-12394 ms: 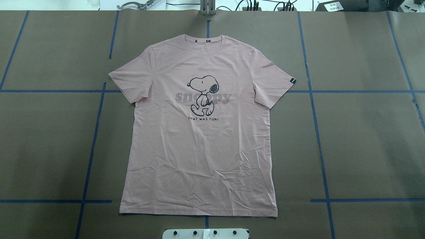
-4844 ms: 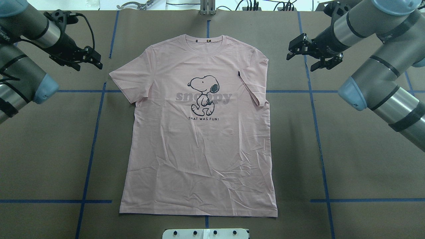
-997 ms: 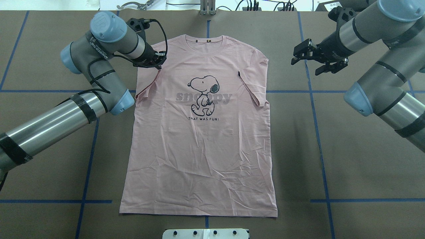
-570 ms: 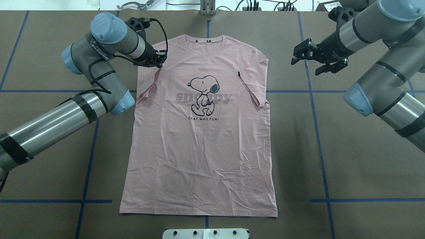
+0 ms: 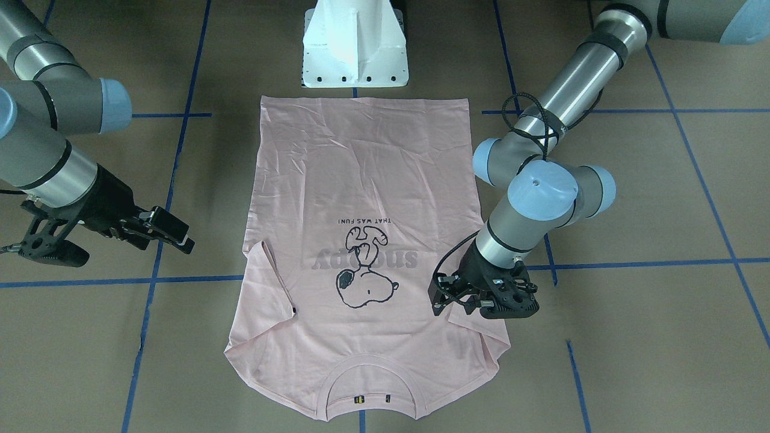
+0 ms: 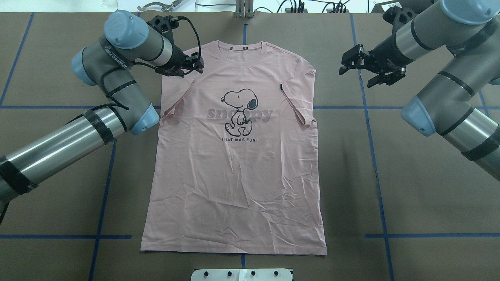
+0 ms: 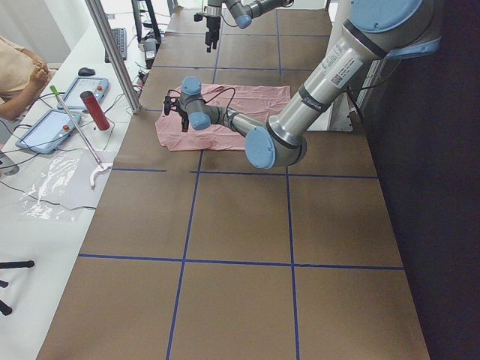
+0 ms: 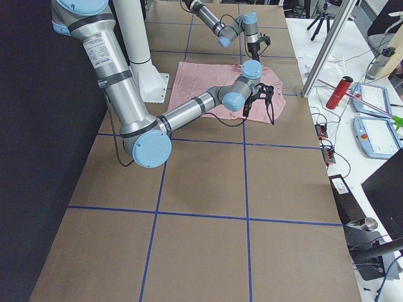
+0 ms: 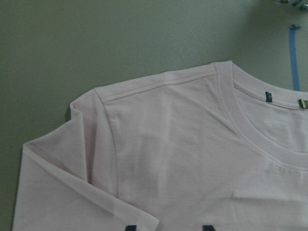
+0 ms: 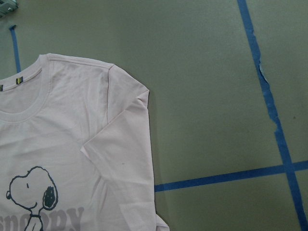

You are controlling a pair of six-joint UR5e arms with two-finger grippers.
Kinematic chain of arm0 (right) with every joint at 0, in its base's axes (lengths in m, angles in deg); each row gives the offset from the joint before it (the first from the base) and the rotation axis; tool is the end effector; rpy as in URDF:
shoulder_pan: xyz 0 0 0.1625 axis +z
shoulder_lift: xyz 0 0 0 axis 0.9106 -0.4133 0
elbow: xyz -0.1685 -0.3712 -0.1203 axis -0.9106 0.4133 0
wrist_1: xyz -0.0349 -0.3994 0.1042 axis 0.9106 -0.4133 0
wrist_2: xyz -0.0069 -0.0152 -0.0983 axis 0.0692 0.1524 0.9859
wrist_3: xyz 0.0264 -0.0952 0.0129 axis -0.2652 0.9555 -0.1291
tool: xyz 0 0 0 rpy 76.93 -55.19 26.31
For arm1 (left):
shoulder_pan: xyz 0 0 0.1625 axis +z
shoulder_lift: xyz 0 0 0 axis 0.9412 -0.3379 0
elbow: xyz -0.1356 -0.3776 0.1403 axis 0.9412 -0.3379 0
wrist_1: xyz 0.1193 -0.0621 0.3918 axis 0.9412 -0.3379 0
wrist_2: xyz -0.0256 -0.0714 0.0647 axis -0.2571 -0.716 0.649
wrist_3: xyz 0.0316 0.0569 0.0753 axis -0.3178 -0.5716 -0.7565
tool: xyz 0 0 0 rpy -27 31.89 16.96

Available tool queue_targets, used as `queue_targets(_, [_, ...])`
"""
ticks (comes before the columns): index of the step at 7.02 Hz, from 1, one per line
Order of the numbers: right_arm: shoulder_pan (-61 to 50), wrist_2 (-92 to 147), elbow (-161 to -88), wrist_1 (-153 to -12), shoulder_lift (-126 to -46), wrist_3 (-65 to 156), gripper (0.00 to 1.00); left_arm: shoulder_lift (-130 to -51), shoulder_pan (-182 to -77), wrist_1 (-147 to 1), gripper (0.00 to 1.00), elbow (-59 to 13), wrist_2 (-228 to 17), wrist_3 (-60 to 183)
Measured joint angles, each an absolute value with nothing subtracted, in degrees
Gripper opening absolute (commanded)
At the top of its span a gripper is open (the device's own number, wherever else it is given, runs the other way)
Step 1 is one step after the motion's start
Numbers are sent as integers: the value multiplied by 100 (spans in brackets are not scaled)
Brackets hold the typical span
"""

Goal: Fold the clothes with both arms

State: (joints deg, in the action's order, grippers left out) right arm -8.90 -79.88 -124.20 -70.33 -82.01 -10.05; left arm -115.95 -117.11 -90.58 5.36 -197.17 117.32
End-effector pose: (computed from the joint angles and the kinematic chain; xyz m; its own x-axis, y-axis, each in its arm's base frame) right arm -0.2979 -0.5784 0.3405 0.4295 0.2272 0.8740 -0.2353 0.9626 -0.1346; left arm 0.4803 -0.6500 0.2968 0.4507 -0.0327 -0.8921 0.2997 0.9469 0.1167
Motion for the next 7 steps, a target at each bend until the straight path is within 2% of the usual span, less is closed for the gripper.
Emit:
queue_targets(3, [-1214,-7880,-12951,-7079,-8367,-2151,100,-10551,-11732,-9004,72,-863,-19990,11730])
queue_targets(5, [-1992,-7037,-13735,-7093,-8987,-3054,100,-10058,-11771,-8871,72,-1607,-20265,11853])
queue_targets(6, [-2473,-6580,-14090,-7099,-9254,-3553,100,-9667,-11779,-8609,72,-2257,-20429,11958])
queue_targets(7, [-3043,-6067,-14391,-7106,-9463,-4151,99,-9250,-11782,-8235,77,-2929,-20573,12013])
